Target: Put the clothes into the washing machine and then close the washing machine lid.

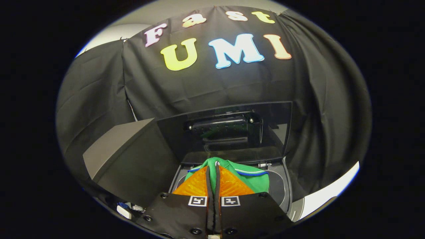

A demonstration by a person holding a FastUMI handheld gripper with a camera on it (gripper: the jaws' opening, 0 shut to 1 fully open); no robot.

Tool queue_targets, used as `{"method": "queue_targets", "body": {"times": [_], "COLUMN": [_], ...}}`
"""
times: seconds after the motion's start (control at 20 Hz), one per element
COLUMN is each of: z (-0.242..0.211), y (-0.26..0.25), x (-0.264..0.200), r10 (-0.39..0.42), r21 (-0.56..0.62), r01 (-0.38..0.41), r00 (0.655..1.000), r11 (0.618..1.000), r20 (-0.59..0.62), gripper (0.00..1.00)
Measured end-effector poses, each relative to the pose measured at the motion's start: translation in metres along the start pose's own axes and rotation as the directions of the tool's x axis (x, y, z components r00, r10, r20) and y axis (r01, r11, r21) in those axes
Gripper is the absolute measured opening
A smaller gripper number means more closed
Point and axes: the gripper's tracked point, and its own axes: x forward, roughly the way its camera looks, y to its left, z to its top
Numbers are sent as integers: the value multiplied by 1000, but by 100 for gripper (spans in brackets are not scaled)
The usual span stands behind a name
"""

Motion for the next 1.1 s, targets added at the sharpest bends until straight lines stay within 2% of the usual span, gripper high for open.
{"method": "queue_targets", "body": {"times": [0.7,1.1], "z": [-67,-75], "y": [-13,-15], "x": [29,31], "r10": [-60,-83], "r21": [5,17], "r01": [62,87], "r00": [987,981], "r11": [998,996], "r20": [-150,-173], "gripper": [2,2]}}
